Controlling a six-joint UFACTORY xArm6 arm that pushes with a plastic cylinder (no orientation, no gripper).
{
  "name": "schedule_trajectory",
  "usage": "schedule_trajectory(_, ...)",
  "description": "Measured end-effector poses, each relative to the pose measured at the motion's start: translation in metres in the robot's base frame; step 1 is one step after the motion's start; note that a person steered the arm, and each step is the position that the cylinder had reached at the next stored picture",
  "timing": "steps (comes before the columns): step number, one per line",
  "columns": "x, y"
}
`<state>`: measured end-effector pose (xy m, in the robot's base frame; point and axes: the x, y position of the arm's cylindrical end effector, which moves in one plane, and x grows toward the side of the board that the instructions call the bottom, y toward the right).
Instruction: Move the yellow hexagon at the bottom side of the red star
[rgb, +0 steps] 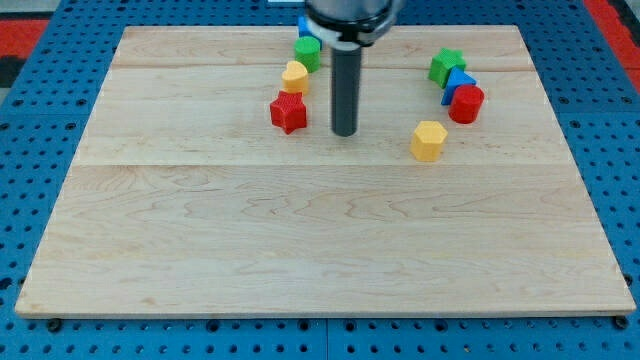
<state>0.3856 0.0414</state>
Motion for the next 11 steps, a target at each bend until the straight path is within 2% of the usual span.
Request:
schedule_trajectory(1,-0.012,0.047)
schedule_trajectory(3,0.002,0.149)
schedule_trajectory(5,0.028,0.082)
schedule_trajectory(8,0.082,0.030)
schedule_trajectory(10,0.071,-0.031)
schedule_trajectory(11,0.059,-0.004)
